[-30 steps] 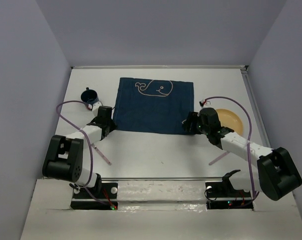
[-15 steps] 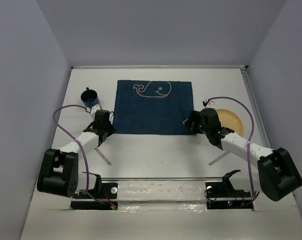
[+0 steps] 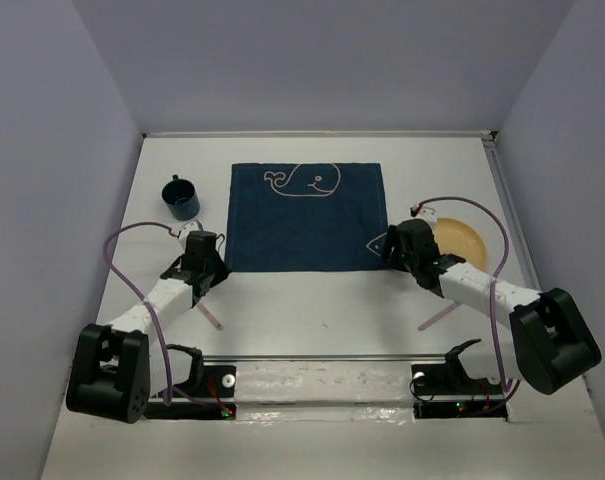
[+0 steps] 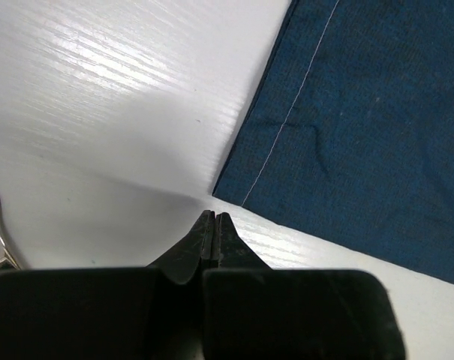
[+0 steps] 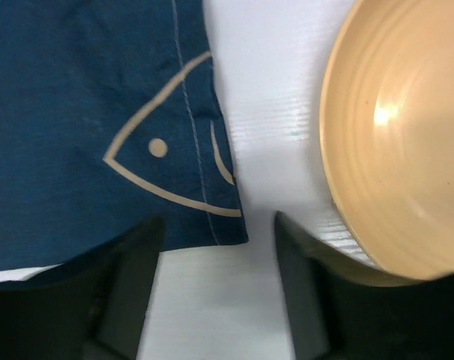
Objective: Set the dinner table for one person
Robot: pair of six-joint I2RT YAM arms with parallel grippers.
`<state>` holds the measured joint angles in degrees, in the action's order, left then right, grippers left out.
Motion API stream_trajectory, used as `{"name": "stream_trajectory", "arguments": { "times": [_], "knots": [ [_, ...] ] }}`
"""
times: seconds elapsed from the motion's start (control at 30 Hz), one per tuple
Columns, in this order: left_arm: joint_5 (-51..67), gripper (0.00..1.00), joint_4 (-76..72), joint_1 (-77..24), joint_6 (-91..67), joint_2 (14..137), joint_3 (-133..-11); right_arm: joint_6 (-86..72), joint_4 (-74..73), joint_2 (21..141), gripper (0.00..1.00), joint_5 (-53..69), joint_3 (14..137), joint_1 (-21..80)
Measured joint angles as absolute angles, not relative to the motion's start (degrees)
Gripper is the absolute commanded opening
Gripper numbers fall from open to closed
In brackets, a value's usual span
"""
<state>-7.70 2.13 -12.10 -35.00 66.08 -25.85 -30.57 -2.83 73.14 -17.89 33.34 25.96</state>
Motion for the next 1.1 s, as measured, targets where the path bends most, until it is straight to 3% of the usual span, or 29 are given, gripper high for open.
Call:
{"name": "stream_trajectory", "arguments": {
  "times": [0.2,0.27,0.3,0.33,0.43,0.5,0.6,0.67,0.8,0.93,1.03,1.1],
  "knots": [
    [-8.5,0.00,3.6,-12.1,-34.7,62.9,-26.5,-32.3,-4.0,81.2,0.36,-18.2,34.8,26.0],
    [-8.9,0.02,4.3,-12.1,-34.4,61.4,-27.4,-32.9,-3.9,82.3,0.35,-18.5,35.6,26.0],
    [-9.1,0.08,4.5,-12.1,-34.3,60.6,-27.9,-32.9,-4.0,82.7,0.38,-18.5,35.9,26.0],
    [-9.3,0.21,4.6,-12.1,-34.1,59.8,-28.5,-33.1,-4.0,82.8,0.42,-18.6,35.9,26.0],
    [-9.5,0.38,5.1,-12.1,-33.2,57.8,-30.0,-33.4,-4.5,82.5,0.65,-18.7,36.0,26.0],
    [-9.5,0.41,5.6,-12.1,-32.8,56.4,-30.9,-33.6,-5.9,81.3,0.67,-18.8,36.0,26.0],
    [-9.0,0.45,6.8,-12.1,-31.5,54.6,-33.3,-33.0,-9.3,77.3,0.63,-19.1,36.6,25.9],
    [-8.1,0.46,6.7,-12.1,-30.4,53.7,-35.8,-32.3,-10.9,74.0,0.54,-19.2,38.0,25.5],
    [-5.6,0.59,5.1,-12.6,-27.2,51.7,-40.0,-30.5,-11.2,72.2,0.48,-19.5,42.1,22.4],
    [-2.4,0.78,2.1,-17.0,-21.6,49.3,-41.7,-28.7,-11.4,77.0,0.48,-20.4,45.1,17.3],
    [-1.1,0.84,1.1,-21.4,-17.2,48.1,-41.9,-27.7,-13.2,82.4,0.47,-21.5,46.5,15.8],
    [-0.3,0.85,0.9,-23.9,-14.9,47.0,-41.9,-27.2,-15.0,85.3,0.41,-22.2,47.4,15.8]
  ]
}}
